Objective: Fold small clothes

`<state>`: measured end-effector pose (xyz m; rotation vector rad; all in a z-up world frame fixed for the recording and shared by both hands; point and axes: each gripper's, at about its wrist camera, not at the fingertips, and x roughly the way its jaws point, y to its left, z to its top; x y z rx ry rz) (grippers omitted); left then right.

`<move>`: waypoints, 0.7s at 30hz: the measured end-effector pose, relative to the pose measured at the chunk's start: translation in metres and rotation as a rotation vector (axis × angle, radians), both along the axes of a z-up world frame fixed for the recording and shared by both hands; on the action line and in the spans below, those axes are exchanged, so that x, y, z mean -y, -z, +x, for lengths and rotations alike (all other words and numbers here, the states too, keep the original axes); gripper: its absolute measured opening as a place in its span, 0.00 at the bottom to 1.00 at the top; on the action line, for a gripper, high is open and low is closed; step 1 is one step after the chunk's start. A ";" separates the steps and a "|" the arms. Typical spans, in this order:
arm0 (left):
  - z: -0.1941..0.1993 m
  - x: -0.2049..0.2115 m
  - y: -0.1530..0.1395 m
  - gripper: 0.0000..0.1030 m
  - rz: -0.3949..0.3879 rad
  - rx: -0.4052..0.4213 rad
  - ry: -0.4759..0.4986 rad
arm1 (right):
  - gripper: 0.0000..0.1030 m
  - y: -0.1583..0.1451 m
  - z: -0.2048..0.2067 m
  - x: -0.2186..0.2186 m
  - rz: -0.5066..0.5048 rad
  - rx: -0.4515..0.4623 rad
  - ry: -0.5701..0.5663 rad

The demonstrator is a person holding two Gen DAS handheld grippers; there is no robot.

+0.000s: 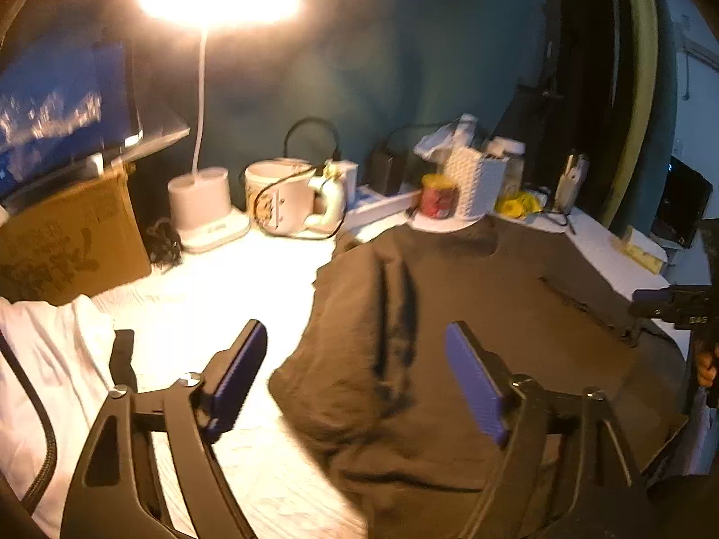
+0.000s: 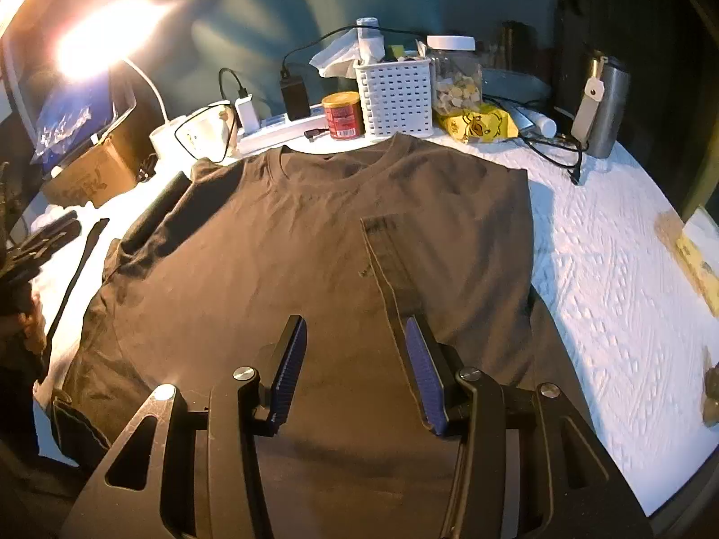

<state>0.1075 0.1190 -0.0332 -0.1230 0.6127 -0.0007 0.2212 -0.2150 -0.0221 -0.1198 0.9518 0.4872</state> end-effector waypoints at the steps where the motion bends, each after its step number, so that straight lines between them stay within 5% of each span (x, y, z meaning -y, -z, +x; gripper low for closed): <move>1: 0.004 -0.007 0.003 0.77 -0.009 -0.008 -0.006 | 0.48 0.000 0.000 -0.002 -0.003 0.000 0.001; 5: 0.017 -0.030 0.014 0.75 -0.063 -0.038 -0.014 | 0.48 0.000 0.002 -0.008 -0.021 0.000 -0.003; 9: 0.031 -0.046 0.033 0.56 -0.129 -0.128 -0.036 | 0.48 -0.001 0.002 -0.010 -0.025 -0.001 -0.002; 16: 0.032 -0.043 0.054 0.55 -0.181 -0.224 -0.033 | 0.48 0.001 0.004 -0.005 -0.024 -0.005 0.004; 18: 0.033 -0.041 0.061 0.24 -0.202 -0.261 -0.021 | 0.48 0.002 0.004 -0.003 -0.020 -0.004 0.004; 21: 0.034 -0.035 0.068 0.11 -0.194 -0.276 -0.008 | 0.48 0.003 0.004 0.000 -0.002 -0.013 -0.002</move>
